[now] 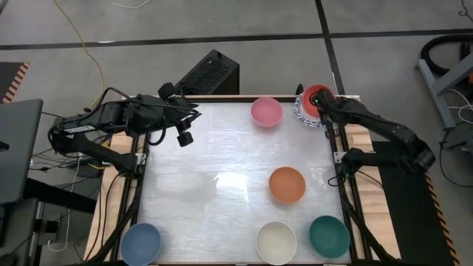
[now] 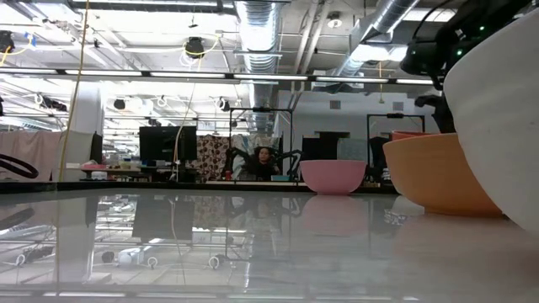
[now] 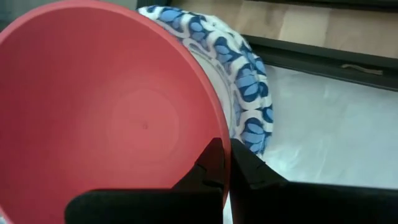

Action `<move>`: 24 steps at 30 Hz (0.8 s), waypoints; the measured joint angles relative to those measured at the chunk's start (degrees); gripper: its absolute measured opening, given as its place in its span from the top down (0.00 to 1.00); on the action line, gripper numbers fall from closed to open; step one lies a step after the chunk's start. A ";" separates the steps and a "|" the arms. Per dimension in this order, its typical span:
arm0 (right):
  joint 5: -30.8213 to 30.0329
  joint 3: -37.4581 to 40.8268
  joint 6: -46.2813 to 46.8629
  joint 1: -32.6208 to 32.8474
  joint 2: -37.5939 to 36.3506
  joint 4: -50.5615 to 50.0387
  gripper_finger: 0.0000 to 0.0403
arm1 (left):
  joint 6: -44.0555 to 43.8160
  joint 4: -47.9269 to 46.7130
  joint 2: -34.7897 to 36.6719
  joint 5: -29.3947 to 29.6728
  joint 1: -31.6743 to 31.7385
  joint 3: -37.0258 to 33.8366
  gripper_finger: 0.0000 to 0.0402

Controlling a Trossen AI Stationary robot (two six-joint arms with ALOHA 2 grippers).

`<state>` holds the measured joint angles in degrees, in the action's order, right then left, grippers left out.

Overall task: Nest bowls inside each other
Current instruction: Stack the orange bowl on top of the blue patterned bowl

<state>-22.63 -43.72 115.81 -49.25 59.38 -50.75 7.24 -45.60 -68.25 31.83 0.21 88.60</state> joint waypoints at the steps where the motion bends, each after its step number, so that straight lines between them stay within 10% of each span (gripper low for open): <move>1: 0.04 0.00 0.21 0.00 0.40 -0.04 0.97 | -0.01 0.00 0.00 0.00 0.00 0.00 0.71; 24: 3.25 0.00 5.71 -2.60 9.93 1.71 0.97 | 0.01 -0.08 0.00 0.07 0.00 0.00 0.71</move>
<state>-19.38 -43.72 121.52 -51.86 69.31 -49.04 7.25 -45.68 -68.25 31.90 0.21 88.60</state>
